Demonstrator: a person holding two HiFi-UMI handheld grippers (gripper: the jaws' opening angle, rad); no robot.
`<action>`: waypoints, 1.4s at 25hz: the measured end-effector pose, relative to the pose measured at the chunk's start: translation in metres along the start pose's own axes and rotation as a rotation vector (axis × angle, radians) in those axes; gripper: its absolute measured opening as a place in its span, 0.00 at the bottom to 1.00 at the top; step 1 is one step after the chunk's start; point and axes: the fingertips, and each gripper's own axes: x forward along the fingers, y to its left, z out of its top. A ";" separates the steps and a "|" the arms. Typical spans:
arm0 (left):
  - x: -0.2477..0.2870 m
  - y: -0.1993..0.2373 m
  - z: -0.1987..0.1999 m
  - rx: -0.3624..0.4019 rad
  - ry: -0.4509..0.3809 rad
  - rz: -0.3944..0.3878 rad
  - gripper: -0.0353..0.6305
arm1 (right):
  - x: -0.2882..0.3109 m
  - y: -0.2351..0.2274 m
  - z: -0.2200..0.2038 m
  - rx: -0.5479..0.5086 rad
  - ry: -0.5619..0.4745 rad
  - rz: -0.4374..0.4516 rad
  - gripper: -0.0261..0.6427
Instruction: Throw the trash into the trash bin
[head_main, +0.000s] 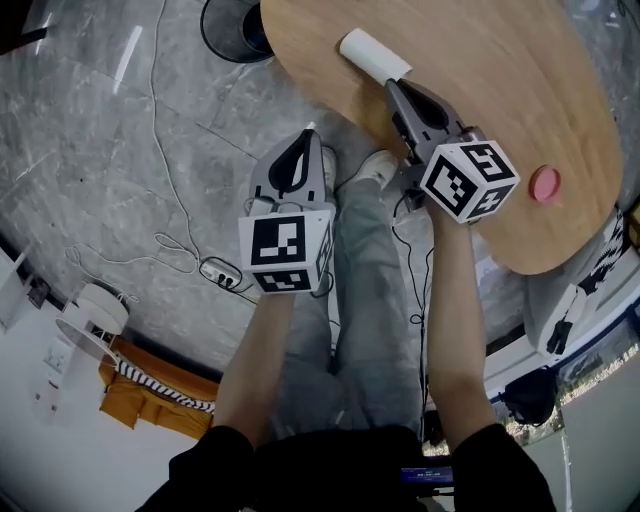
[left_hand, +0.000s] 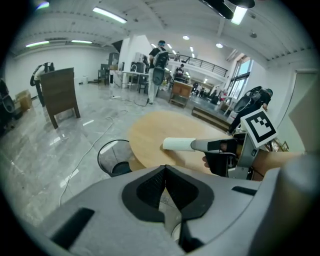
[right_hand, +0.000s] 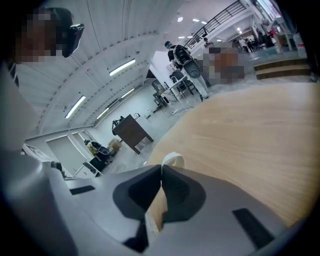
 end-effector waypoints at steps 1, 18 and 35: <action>-0.003 0.006 -0.001 -0.011 -0.003 0.009 0.06 | 0.006 0.008 0.003 -0.017 0.003 0.010 0.06; -0.056 0.135 -0.007 -0.213 -0.097 0.221 0.06 | 0.151 0.129 0.032 -0.390 0.114 0.104 0.06; -0.084 0.184 -0.016 -0.234 -0.111 0.252 0.06 | 0.206 0.132 0.009 -0.348 0.169 -0.002 0.08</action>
